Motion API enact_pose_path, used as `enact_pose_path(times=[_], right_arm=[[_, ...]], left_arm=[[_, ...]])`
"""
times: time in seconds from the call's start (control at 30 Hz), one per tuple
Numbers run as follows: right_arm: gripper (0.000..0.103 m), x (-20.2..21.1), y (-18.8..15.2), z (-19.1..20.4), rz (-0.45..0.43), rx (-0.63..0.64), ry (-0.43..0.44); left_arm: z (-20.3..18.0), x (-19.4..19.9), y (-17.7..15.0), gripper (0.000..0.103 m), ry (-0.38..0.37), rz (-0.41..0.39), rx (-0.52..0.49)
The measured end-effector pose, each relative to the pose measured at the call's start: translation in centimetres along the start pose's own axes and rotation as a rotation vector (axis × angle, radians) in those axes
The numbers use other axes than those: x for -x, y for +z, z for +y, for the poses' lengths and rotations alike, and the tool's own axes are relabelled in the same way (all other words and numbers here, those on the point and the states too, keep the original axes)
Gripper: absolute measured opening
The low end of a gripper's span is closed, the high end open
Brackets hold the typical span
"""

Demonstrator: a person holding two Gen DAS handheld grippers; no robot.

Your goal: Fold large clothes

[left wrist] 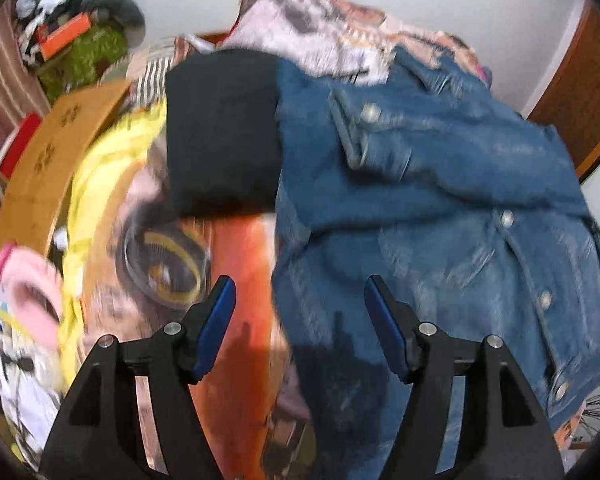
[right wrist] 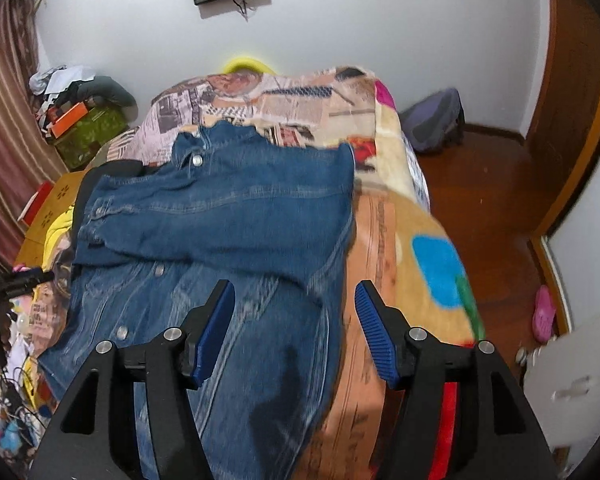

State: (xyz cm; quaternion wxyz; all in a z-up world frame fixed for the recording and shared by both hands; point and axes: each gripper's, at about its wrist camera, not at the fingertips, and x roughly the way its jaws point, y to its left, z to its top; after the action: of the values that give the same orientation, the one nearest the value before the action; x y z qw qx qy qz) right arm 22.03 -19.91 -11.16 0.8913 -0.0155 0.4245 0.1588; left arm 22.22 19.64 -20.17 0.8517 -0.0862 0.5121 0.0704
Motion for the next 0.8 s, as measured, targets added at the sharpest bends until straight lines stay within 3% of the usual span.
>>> enact_pose_path(times=[0.17, 0.33, 0.43, 0.53, 0.8], right_arm=[[0.059, -0.6, -3.0, -0.3, 0.055, -0.066, 0.024], [0.059, -2.0, -6.0, -0.5, 0.144, -0.127, 0.048], [0.059, -2.3, -7.4, -0.5, 0.184, -0.150, 0.060], [0.059, -2.7, -8.6, -0.5, 0.221, -0.198, 0.127], [0.062, -3.0, -9.3, -0.7, 0.178, -0.263, 0.193]], left_arm=[[1.7, -1.9, -3.6, 0.066, -0.058, 0.093, 0.082], [1.5, -3.3, -5.9, 0.066, -0.108, 0.167, 0.090], [0.6, -3.8, -6.8, 0.066, -0.175, 0.184, 0.083], [-0.2, -4.7, -7.5, 0.066, -0.211, 0.186, 0.102], [2.2, -5.9, -8.9, 0.066, -0.359, 0.207, 0.342]])
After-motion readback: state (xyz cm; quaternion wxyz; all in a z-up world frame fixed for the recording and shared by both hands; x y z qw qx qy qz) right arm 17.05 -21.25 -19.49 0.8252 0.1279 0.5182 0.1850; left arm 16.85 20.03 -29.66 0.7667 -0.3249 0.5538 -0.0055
